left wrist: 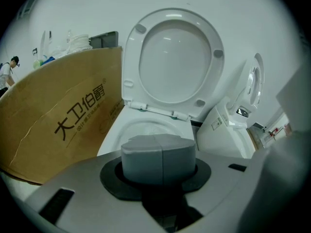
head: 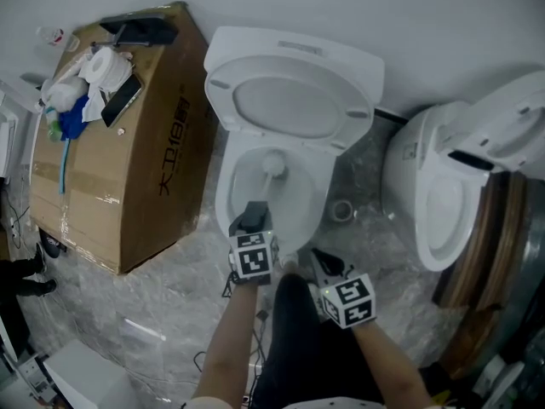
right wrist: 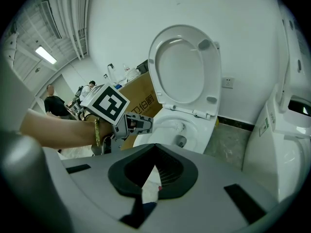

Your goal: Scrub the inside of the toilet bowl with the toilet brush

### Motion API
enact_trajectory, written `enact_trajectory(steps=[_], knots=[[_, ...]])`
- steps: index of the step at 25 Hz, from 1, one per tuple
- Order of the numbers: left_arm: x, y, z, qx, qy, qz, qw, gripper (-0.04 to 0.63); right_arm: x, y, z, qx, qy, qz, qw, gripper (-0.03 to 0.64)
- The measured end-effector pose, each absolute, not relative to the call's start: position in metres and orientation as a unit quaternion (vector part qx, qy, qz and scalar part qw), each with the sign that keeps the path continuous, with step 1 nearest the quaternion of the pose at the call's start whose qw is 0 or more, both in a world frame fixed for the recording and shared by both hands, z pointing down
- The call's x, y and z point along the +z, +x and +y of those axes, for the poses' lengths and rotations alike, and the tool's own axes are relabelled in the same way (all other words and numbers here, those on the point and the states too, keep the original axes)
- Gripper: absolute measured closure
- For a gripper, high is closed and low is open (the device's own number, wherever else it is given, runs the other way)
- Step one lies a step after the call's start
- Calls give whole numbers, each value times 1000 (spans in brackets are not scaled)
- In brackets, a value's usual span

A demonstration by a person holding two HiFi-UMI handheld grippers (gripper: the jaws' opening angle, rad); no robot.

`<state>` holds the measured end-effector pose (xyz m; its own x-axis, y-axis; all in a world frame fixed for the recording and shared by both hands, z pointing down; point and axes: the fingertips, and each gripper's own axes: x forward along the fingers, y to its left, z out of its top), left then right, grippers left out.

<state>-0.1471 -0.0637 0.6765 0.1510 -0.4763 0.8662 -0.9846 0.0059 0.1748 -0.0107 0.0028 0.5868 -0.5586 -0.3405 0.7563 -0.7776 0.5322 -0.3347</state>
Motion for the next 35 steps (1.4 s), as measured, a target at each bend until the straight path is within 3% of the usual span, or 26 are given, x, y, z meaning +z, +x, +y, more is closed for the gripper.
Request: enact_trajectory(steps=[35], knots=[[671, -202, -49, 291, 594, -614, 431, 439, 571, -10, -3, 326, 339, -823, 318, 611]])
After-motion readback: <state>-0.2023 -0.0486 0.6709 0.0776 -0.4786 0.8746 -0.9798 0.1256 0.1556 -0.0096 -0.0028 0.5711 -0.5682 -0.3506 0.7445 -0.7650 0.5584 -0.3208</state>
